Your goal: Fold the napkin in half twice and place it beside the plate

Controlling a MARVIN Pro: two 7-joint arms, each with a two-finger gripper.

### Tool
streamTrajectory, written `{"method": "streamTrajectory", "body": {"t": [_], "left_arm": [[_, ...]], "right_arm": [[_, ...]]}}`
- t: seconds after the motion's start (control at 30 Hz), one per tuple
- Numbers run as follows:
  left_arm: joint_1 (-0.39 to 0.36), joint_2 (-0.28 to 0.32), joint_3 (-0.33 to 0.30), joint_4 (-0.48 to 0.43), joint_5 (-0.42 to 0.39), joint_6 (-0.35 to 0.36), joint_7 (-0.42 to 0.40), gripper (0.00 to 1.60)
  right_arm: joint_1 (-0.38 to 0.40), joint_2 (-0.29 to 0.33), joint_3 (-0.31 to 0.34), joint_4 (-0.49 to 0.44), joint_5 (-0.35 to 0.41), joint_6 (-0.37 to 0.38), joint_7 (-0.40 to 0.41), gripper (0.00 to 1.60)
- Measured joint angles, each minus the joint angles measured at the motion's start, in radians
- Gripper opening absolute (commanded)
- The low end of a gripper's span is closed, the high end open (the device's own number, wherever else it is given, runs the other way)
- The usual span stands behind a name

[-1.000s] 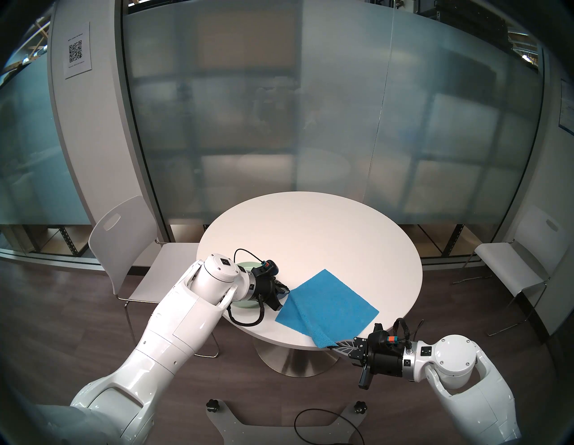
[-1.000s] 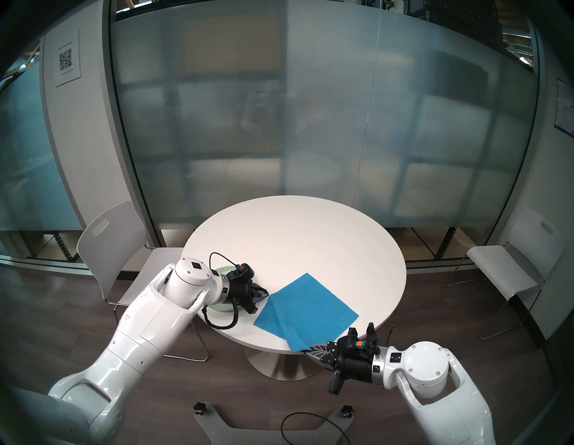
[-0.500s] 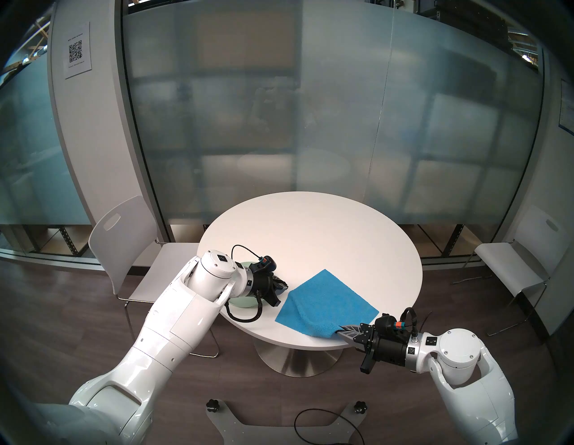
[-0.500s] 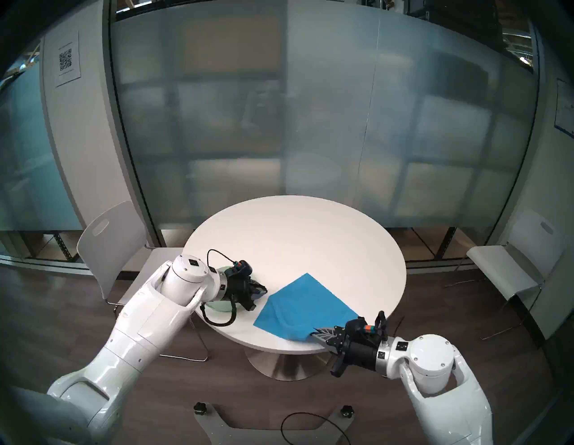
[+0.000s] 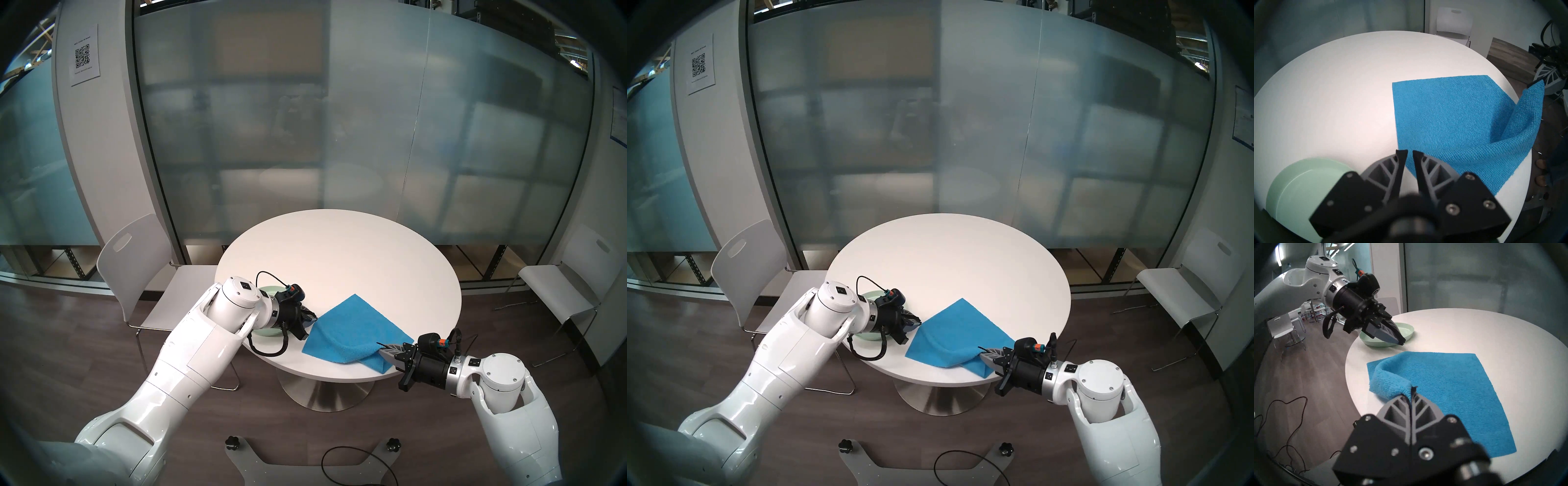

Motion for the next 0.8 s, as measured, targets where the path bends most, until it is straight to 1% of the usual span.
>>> {"method": "streamTrajectory", "body": {"t": [0.3,0.8], "left_arm": [[0.003,0.002,-0.001,-0.001,0.000,-0.004,0.020,0.74],[0.004,0.005,0.002,0.000,-0.001,-0.005,0.029,0.75]], "right_arm": [[0.046,-0.008,0.000,0.055,0.000,-0.017,-0.011,0.00],[0.098,-0.013,0.016,0.091,-0.001,-0.022,-0.039,0.00]]}}
